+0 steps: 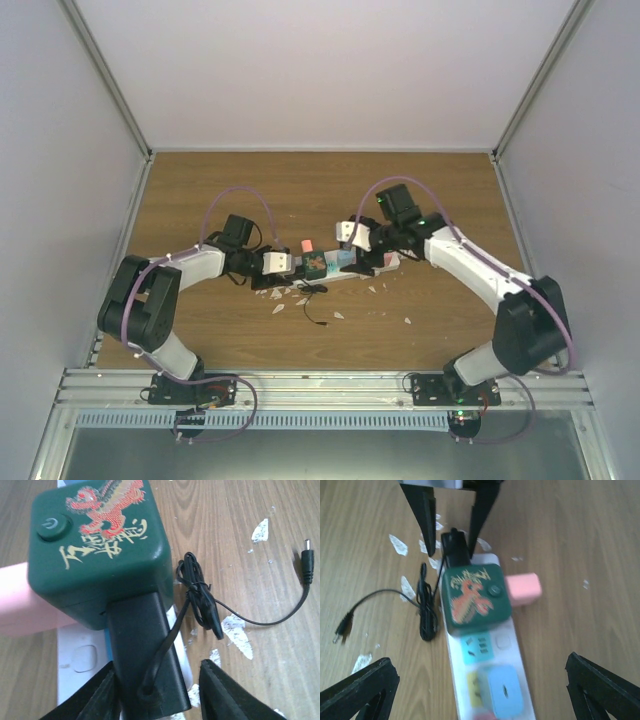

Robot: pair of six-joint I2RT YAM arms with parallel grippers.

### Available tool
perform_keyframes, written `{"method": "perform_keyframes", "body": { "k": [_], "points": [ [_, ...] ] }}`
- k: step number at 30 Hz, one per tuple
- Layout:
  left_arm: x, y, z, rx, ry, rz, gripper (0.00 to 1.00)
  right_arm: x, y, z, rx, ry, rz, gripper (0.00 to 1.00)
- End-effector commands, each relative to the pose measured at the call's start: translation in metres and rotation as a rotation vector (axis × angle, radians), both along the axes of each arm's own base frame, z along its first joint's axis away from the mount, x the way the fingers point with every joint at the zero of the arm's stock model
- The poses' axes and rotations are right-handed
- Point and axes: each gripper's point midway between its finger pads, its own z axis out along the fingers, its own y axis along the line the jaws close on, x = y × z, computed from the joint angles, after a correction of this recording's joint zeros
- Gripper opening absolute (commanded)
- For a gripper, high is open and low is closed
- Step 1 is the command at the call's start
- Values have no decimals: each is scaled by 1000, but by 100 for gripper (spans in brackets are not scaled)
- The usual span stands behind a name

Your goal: Pull the plug off the socket

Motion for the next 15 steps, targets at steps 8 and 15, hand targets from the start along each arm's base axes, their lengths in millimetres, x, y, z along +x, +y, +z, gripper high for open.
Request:
{"method": "perform_keyframes", "body": {
  "k": [8,15],
  "points": [
    [-7,3,10,-77,-16,56,63,1,67,-59,-91,-24,171,91],
    [-14,11,9,-85,-40,79,62,17,79,-78,-122,-23,191,90]
  ]
}}
